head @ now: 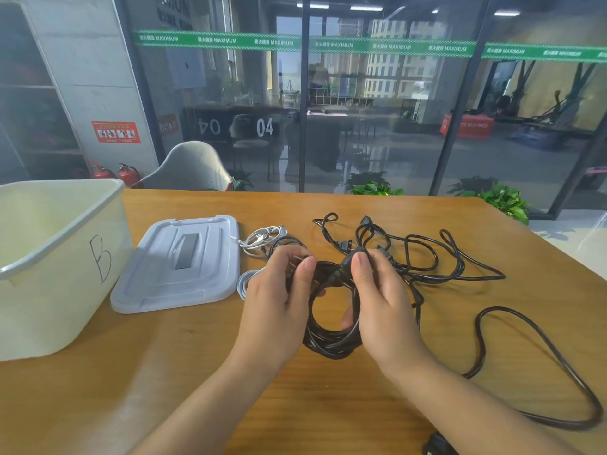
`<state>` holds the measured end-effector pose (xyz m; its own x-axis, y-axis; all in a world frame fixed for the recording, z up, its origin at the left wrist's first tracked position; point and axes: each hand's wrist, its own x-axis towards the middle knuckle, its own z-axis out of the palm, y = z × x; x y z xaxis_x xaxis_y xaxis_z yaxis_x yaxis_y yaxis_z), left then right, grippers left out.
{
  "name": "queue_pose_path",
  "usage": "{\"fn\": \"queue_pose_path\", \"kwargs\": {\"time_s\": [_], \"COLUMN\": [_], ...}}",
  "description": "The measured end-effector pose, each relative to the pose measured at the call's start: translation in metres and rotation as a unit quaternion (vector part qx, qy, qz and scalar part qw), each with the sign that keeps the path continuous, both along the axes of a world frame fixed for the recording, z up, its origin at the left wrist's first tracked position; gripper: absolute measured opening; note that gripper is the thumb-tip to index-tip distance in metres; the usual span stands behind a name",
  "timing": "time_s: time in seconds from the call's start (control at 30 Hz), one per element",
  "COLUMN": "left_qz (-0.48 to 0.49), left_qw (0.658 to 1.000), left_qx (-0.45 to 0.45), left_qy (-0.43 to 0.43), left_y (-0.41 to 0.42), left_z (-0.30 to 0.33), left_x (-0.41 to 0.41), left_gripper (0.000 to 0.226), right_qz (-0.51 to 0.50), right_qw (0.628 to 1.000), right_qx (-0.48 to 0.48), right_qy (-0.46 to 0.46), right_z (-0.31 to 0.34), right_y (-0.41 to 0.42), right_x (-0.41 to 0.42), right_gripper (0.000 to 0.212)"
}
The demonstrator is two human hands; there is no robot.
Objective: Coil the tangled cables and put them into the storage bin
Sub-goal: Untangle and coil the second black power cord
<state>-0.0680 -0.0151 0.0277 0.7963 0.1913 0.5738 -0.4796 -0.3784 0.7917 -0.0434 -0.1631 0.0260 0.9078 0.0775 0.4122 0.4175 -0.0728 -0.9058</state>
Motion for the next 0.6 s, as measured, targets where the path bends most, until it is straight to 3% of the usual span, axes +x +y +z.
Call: {"fn": "queue_pose_path", "kwargs": {"time_s": [0.1,0.23,0.4,0.5,0.6], "left_qz": [-0.026,-0.043,-0.103,-0.1,-0.08], "left_qw": [0.998,0.994,0.978,0.98,0.98], "left_qx": [-0.05,-0.089,-0.145,-0.106,-0.066], "left_qy": [0.016,0.036,0.105,0.136,0.173], "left_y": [-0.001,0.0,0.007,0.01,0.016], "left_z": [0.0,0.001,-0.001,-0.009,-0.016], "left_x": [0.0,0.002,0.005,0.01,0.015], "left_gripper": [0.02,0.019,0.021,0.012,0.017], "right_qz": [-0.008,-0.003,0.029,0.072,0.089], "right_qw": [0.995,0.998,0.998,0.99,0.98], "right_qx": [0.079,0.055,-0.04,-0.099,-0.161], "right_qy": [0.067,0.027,0.03,0.068,0.081], "right_z": [0.001,0.002,0.0,-0.006,-0.009], "right_y": [-0.003,-0.004,-0.014,-0.02,-0.027], "right_x": [0.004,0.006,0.012,0.02,0.028], "right_gripper": [0.039,0.033,0.022,0.023,0.036]}}
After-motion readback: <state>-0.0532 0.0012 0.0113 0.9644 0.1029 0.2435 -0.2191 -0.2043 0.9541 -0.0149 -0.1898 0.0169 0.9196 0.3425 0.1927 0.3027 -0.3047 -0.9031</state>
